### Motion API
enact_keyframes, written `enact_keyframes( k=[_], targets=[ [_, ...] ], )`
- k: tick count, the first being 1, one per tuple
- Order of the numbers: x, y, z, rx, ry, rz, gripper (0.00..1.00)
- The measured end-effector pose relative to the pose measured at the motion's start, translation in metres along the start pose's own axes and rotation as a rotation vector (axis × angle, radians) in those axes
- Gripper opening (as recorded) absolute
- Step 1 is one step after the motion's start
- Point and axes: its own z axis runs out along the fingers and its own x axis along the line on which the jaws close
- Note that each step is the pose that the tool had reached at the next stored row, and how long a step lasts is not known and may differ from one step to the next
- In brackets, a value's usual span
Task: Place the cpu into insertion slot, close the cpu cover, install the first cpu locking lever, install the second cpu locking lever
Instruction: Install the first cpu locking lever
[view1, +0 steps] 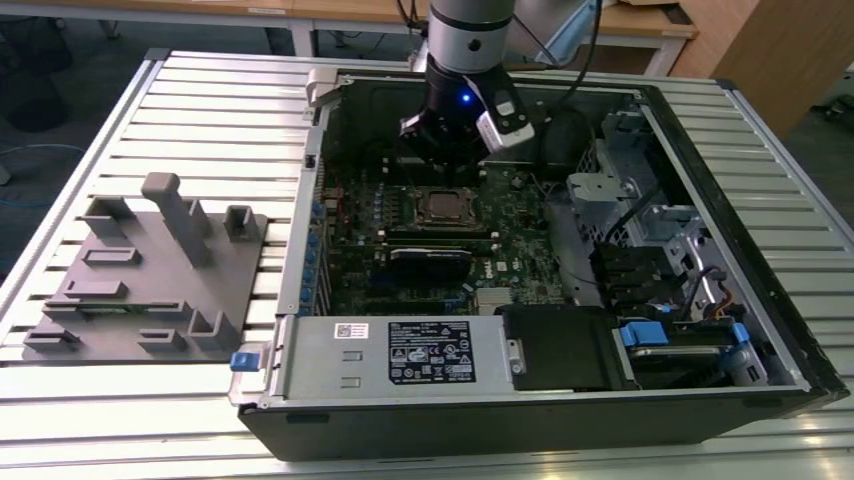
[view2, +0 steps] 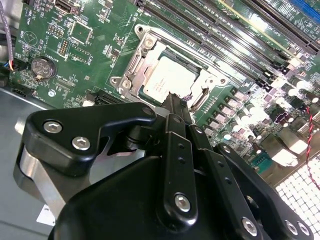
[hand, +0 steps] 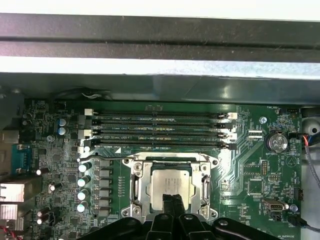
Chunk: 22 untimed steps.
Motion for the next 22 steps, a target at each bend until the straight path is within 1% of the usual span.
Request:
enact_keyframes(
  k=[4,7,22],
  targets=[
    [0.0001,0.0000,-0.0001,0.0001,0.0000,0.000,0.10],
    [0.0017,0.0000,-0.0002,0.0001,0.0001,0.000,0.10],
    [0.0174,0.0000,-0.0004,0.0001,-0.0022,0.000,0.10]
  ],
)
